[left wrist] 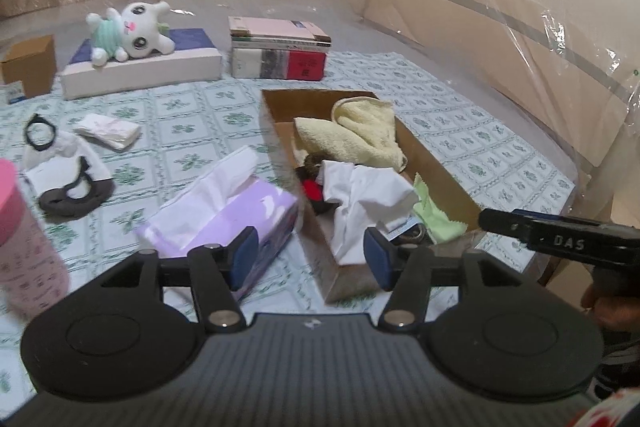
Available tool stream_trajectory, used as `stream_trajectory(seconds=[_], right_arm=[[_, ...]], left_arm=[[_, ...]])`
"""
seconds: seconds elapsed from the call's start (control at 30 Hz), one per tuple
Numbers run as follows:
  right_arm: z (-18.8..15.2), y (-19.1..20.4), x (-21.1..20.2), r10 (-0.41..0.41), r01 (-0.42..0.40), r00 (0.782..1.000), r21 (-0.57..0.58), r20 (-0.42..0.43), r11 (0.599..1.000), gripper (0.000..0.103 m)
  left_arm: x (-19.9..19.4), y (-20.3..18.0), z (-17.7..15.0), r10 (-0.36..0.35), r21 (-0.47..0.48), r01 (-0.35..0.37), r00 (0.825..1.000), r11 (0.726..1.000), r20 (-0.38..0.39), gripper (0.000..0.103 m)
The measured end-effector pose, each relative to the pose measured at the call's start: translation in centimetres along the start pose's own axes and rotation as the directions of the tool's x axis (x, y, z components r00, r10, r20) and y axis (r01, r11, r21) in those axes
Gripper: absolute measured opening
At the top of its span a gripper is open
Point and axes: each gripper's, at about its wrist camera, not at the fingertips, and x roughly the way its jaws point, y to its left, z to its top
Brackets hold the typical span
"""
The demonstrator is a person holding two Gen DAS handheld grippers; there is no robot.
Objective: Organize soft objects
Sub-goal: 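Withdraw both open grippers from the box toward the mask and pad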
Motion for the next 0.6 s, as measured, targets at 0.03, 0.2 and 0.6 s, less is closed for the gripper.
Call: stream_trajectory(seconds=[0.03,0.2,0.6], right_arm=[[-0.2,0.6,-0.5,-0.005,0.005,1.0,-0.016,0.01,1.0,0.059],[-1.1,3.9,-2.8,0.015,-0.011,0.999,-0.101,0.043,0.995,0.059],[-2.1,10.7,-3.7,0.148,-0.145,0.989,-0.166,0.0,0.975,0.059]], left_arm=[[-0.7,0.2,-0.3,0.003,0.001,-0.003,1.0,1.0,0.008,0.062],[-3.8,1.2,-1.6,0.068,-0.004,-0.068,0.997,0.998,0.048,0.064],[-10.5,6.6,-4.6,0.207,-0.084,-0.2,0.975,0.976,0.078,0.064]])
